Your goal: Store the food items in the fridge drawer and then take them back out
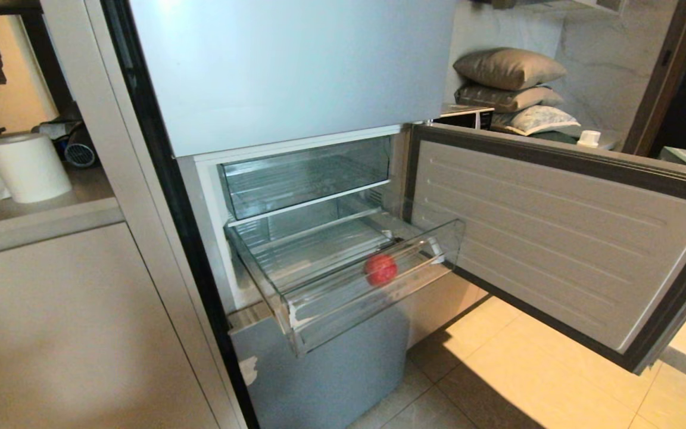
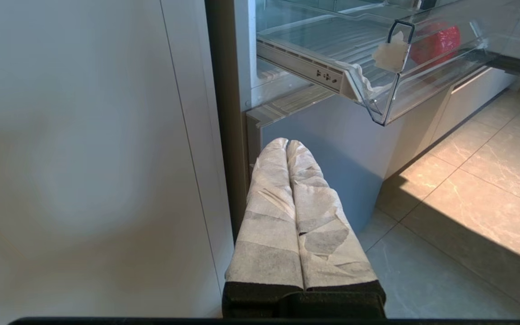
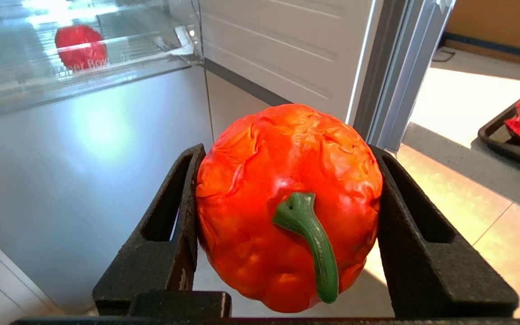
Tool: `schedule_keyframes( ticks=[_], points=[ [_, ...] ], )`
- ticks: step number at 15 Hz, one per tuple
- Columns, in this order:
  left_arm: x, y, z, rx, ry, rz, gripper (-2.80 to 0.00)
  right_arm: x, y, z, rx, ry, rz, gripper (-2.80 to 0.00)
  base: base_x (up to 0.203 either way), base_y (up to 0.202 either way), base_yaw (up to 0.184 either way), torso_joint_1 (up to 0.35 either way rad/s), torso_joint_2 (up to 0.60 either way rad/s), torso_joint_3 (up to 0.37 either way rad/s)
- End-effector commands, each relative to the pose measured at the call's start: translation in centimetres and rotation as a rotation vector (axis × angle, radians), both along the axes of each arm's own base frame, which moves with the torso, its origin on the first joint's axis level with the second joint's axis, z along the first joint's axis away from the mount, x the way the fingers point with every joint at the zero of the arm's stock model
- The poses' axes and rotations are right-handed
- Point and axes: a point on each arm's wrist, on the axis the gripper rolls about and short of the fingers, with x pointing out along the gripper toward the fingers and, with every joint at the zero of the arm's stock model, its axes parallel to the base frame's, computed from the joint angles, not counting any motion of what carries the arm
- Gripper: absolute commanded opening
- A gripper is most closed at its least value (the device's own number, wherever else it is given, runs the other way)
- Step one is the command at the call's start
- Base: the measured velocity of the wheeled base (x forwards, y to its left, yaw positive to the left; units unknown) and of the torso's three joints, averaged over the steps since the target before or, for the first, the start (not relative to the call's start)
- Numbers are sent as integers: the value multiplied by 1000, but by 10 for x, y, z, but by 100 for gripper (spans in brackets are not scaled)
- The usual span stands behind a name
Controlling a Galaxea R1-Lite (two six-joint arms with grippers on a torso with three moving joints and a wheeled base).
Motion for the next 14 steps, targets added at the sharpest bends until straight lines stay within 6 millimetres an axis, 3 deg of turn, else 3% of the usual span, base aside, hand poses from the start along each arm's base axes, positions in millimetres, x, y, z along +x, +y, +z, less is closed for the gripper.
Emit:
schedule_keyframes(
  ticks=[1,4,8,11,14],
  points=[
    [0,0,0,1,2,0,-280,0,0,2,-31,2,-4,-280,0,0,0,0,0,0],
    [0,0,0,0,2,0,-280,2,-2,45,29,-9,-91,-280,0,0,0,0,0,0],
    [0,0,0,0,2,0,-280,42,-8,110,153,90,-401,-280,0,0,0,0,0,0],
    [0,0,0,0,2,0,-280,82,-35,128,221,195,-679,-280,0,0,0,0,0,0],
    [0,0,0,0,2,0,-280,122,-82,126,293,258,-783,-280,0,0,0,0,0,0]
  ],
)
